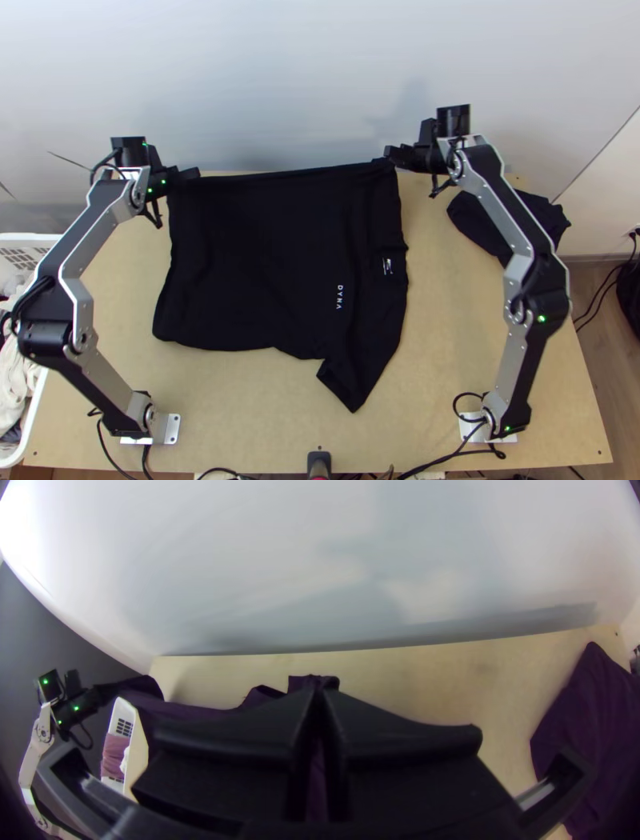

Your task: Fold the t-shirt

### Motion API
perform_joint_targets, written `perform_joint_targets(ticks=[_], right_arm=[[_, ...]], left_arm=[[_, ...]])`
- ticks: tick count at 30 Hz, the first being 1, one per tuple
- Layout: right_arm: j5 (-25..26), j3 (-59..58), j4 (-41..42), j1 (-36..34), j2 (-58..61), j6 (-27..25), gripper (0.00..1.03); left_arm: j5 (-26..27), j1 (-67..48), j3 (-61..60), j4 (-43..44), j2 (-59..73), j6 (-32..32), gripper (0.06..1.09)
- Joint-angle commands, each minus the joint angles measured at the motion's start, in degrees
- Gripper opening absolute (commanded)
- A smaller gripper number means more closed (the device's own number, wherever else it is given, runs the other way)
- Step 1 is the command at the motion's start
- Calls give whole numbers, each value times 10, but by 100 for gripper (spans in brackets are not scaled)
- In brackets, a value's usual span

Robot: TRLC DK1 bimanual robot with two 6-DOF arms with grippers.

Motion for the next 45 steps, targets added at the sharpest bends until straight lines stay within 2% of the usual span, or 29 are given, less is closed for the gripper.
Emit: perform_joint_targets(ticks=[1,7,18,23,27,29,31,34,37,41,42,45], right_arm=[[26,51,6,3,84,4,3],[52,120,6,9,138,2,3],[62,87,6,18,154,-4,3],[78,127,5,27,178,-6,3],[81,119,-39,30,153,-6,3],[81,94,-92,30,128,-10,3],[81,39,-103,31,94,-22,3],[65,-56,-88,28,38,-30,3],[30,-149,-40,25,-21,-27,3],[9,-216,-22,28,-68,-25,3],[8,-225,-22,32,-75,-23,3],[8,-247,-14,41,-93,-17,3]], left_arm=[[-2,4,-8,39,55,-13,10],[-2,3,-20,48,59,-20,10],[-3,4,-124,82,21,-20,10],[-4,-3,-123,86,21,-25,10],[-4,-18,-153,80,-24,-26,10],[-4,-25,-185,78,-60,-20,10],[-2,-33,-220,66,-94,-11,10],[3,-38,-277,46,-144,8,10],[17,-39,-327,34,-186,12,10],[38,-38,-352,-10,-209,3,10],[42,-39,-352,-25,-210,-8,16],[49,-41,-335,-70,-209,-35,43]])
